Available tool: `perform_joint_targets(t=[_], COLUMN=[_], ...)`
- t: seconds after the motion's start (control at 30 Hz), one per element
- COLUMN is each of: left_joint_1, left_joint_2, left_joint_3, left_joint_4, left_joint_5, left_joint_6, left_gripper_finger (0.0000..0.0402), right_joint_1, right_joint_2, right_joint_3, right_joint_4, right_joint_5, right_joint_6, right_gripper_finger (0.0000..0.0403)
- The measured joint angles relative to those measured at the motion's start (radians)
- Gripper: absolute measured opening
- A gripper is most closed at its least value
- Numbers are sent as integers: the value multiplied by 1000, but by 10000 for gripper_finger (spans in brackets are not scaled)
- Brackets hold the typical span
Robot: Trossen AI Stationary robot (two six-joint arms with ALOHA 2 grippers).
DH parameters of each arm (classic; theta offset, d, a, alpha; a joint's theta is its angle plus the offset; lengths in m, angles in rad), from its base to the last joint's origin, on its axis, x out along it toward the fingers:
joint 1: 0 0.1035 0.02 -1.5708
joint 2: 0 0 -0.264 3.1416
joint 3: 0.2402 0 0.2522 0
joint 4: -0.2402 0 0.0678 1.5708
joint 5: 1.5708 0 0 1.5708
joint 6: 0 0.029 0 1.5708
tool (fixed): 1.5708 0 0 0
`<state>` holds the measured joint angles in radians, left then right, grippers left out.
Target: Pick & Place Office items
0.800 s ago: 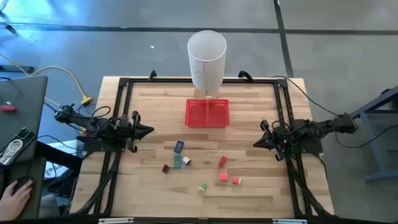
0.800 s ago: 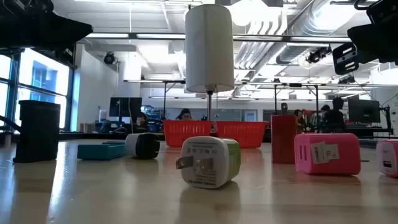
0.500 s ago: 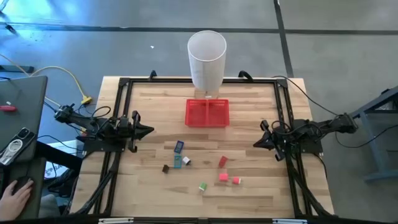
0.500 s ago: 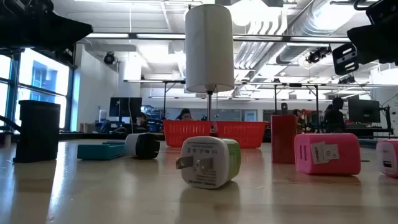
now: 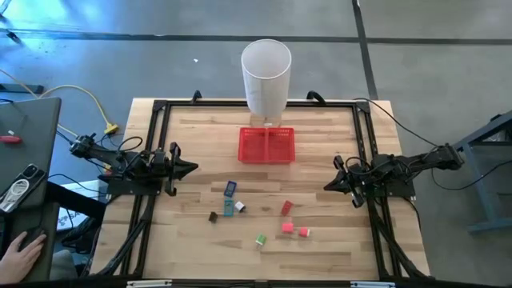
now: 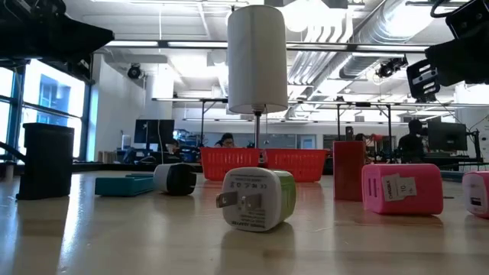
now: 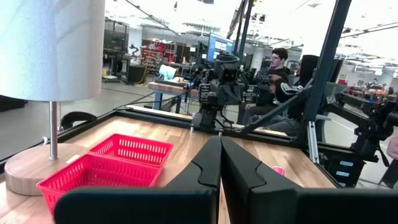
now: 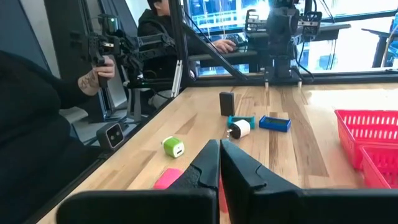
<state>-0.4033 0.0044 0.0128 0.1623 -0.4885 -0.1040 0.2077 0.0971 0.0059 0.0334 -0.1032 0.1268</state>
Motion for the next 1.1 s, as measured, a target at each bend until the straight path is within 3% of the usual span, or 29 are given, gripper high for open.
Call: perform_joint_targets(t=[1.1], left_joint_1=[0], left_joint_2=[0], left_joint_3=[0], left_joint_4=[0], left_joint_5=[-6], left_joint_6=[0], left_gripper_finger=[1], right_joint_1=[0], right_joint_2=[1], right_joint_3=[0], right_joint_4=[6], right_joint_5=[-4], right_joint_6=[-27], right_gripper_finger=[2])
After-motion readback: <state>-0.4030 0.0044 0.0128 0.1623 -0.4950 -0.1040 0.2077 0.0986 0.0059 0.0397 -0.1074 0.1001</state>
